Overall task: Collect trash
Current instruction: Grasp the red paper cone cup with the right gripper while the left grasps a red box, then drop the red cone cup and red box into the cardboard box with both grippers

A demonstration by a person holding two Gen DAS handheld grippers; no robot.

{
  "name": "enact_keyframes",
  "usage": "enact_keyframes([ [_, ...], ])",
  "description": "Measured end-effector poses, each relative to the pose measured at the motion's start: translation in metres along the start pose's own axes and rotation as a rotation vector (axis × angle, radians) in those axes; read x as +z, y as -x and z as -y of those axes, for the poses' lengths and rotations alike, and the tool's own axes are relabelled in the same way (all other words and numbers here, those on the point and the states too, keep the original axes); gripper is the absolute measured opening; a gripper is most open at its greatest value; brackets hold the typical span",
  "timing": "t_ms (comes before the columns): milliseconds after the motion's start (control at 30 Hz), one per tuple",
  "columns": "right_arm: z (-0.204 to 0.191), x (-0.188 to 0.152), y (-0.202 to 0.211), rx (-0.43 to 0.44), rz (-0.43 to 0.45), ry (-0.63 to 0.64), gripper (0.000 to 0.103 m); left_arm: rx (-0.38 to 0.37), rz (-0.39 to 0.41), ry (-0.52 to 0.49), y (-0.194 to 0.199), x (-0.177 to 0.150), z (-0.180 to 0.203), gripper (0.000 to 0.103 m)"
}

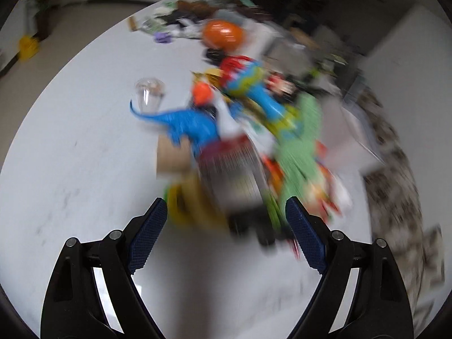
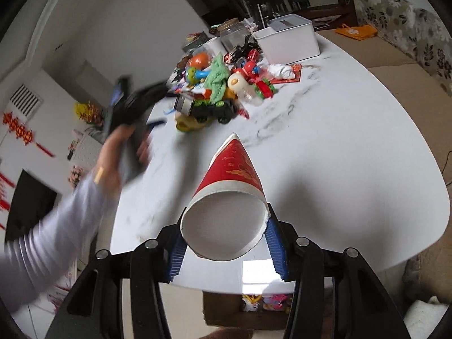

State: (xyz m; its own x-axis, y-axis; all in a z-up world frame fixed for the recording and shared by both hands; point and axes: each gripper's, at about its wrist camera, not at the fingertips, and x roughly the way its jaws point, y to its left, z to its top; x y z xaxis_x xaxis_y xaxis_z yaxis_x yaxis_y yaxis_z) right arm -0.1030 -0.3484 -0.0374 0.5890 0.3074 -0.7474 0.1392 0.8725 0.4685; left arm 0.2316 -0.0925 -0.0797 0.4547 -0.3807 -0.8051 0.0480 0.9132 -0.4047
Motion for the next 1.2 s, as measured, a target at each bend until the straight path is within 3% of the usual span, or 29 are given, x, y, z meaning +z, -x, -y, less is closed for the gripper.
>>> enact_keyframes([
  [67, 0.001, -0.007, -0.001, 0.004, -0.017, 0.010, 0.050, 0.018, -0.032, 0.056, -0.024, 0.015, -0.002, 0.081],
  [100, 0.002, -0.009, -0.001, 0.004, -0.023, 0.009, 0.050, 0.024, -0.046, 0.072, -0.031, 0.018, -0.003, 0.062],
  [133, 0.003, -0.011, -0.001, 0.003, -0.029, 0.010, 0.050, -0.003, -0.068, 0.097, -0.039, 0.021, -0.004, 0.055],
  [200, 0.006, -0.011, -0.001, -0.008, -0.032, 0.026, 0.050, -0.001, -0.057, 0.112, -0.035, 0.020, -0.005, 0.054],
  [300, 0.008, -0.008, 0.003, -0.001, -0.024, 0.031, 0.050, -0.069, -0.044, 0.100, -0.016, 0.018, -0.006, 0.053],
  [500, -0.017, 0.000, 0.003, 0.023, -0.011, 0.110, 0.050, -0.203, 0.008, -0.003, 0.072, -0.003, -0.021, 0.053],
  [700, -0.070, -0.013, -0.012, 0.063, -0.088, 0.285, 0.049, -0.273, 0.032, -0.153, 0.179, -0.081, -0.061, 0.053],
  [867, -0.111, -0.034, -0.031, 0.126, -0.197, 0.405, 0.049, -0.263, -0.047, -0.088, 0.227, -0.175, -0.128, 0.053],
  [1033, -0.139, -0.074, -0.050, 0.145, -0.332, 0.552, 0.049, -0.219, -0.179, 0.003, 0.235, -0.264, -0.171, 0.053],
  [1200, -0.141, -0.138, -0.085, 0.116, -0.523, 0.690, 0.049, -0.152, -0.355, 0.066, 0.203, -0.349, -0.196, 0.053],
])
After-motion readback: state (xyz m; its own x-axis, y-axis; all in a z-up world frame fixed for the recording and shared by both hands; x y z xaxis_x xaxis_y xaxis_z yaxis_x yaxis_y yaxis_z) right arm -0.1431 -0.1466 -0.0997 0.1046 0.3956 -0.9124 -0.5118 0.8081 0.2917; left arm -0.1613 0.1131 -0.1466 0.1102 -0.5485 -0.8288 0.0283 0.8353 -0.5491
